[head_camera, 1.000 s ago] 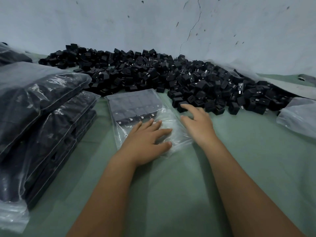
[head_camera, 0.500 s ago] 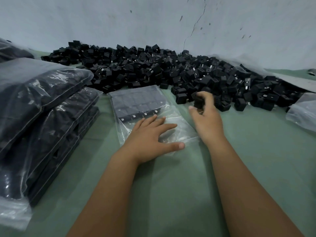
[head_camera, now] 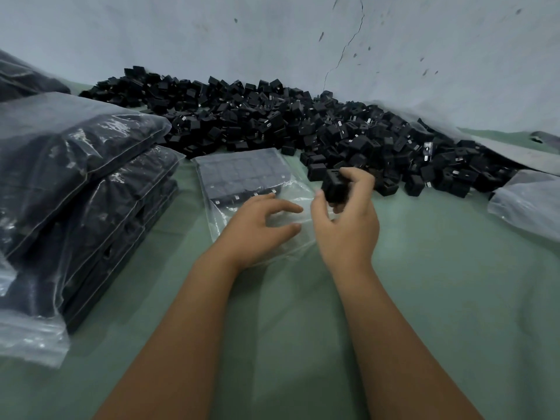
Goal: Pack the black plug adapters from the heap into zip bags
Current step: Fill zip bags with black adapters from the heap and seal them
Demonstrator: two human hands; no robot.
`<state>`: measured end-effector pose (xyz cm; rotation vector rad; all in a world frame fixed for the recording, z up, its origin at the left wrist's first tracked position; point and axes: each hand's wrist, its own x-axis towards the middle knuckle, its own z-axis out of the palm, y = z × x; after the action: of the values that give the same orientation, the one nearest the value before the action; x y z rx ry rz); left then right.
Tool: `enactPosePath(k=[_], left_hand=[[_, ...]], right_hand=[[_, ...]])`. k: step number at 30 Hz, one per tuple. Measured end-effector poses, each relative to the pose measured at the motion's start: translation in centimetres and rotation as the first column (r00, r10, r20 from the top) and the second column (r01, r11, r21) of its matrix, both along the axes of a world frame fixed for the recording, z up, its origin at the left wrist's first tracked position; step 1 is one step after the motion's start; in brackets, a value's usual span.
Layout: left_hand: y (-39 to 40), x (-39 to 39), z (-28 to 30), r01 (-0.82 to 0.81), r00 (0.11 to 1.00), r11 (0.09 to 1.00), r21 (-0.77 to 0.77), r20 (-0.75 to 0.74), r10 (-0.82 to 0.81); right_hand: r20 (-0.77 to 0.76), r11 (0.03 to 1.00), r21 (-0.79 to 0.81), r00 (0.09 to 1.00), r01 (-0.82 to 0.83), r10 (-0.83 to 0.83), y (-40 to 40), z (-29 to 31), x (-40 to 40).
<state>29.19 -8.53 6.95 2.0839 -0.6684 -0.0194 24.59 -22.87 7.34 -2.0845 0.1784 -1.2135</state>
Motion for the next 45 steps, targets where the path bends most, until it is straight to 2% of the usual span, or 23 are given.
enactPosePath(k=[4, 7, 9, 12, 14, 16, 20, 24, 27, 30, 33, 38, 42, 45], left_hand=[[0.3, -0.2, 0.8, -0.02, 0.991, 0.983, -0.18, -0.13, -0.004], [0.6, -0.3, 1.0, -0.042, 0.975, 0.94, -0.339, -0.221, -0.036], [0.7, -0.1, 1.0, -0.102, 0.974, 0.916, -0.388, -0.226, 0.013], [0.8, 0.5, 0.7, -0.198, 0.963, 0.867, -0.457, -0.258, 0.084], [0.8, 0.8, 0.6, -0.229, 0.953, 0.825, -0.517, -0.293, 0.081], [0.8, 0.9, 0.7, -0.213, 0.957, 0.809, -0.547, -0.285, 0.059], [0.9, 0.8, 0.8, -0.177, 0.966, 0.817, -0.549, -0.256, 0.038], [0.7, 0.5, 0.8, -0.13, 0.974, 0.81, -0.571, -0.226, -0.003], [0.7, 0.5, 0.8, -0.085, 0.977, 0.813, -0.576, -0.207, -0.045], [0.7, 0.5, 0.9, -0.067, 0.977, 0.8, -0.597, -0.2, -0.068], [0.8, 0.6, 0.9, -0.082, 0.983, 0.796, -0.599, -0.179, -0.034], [0.7, 0.3, 0.9, 0.004, 0.976, 0.794, -0.607, -0.17, -0.134], [0.5, 0.1, 1.1, -0.011, 0.983, 0.806, -0.592, -0.155, -0.101], [0.5, 0.0, 1.2, -0.007, 0.984, 0.809, -0.588, -0.148, -0.098]], right_hand=[[0.005, 0.965, -0.254, 0.998, -0.065, 0.068, 2.3, 0.2, -1.5], [-0.052, 0.945, -0.313, 0.996, -0.091, 0.079, 3.4, 0.1, -2.0], [-0.081, 0.912, -0.408, 0.997, -0.038, 0.006, 3.6, 0.1, -2.0], [-0.125, 0.775, -0.628, 0.973, 0.072, -0.193, 3.3, 0.0, -1.5], [-0.194, 0.701, -0.711, 0.942, 0.059, -0.275, 3.2, -0.3, -1.2], [-0.245, 0.691, -0.722, 0.927, 0.021, -0.284, 3.3, -0.4, -1.3], [-0.303, 0.743, -0.669, 0.925, -0.034, -0.23, 3.6, 0.1, -1.6], [-0.269, 0.667, -0.744, 0.905, 0.022, -0.329, 3.7, 0.2, -1.6], [-0.258, 0.661, -0.75, 0.903, 0.037, -0.343, 3.9, 0.4, -1.7], [-0.301, 0.686, -0.724, 0.93, -0.077, -0.213, 4.2, 0.6, -1.9], [-0.436, 0.669, -0.711, 0.882, -0.217, -0.177, 4.5, 0.4, -1.8], [-0.519, 0.696, -0.67, 0.833, -0.258, -0.191, 4.5, 0.1, -1.5], [-0.574, 0.71, -0.63, 0.805, -0.315, -0.152, 4.6, 0.0, -1.3], [-0.592, 0.737, -0.607, 0.788, -0.298, -0.169, 4.6, -0.1, -1.3]])
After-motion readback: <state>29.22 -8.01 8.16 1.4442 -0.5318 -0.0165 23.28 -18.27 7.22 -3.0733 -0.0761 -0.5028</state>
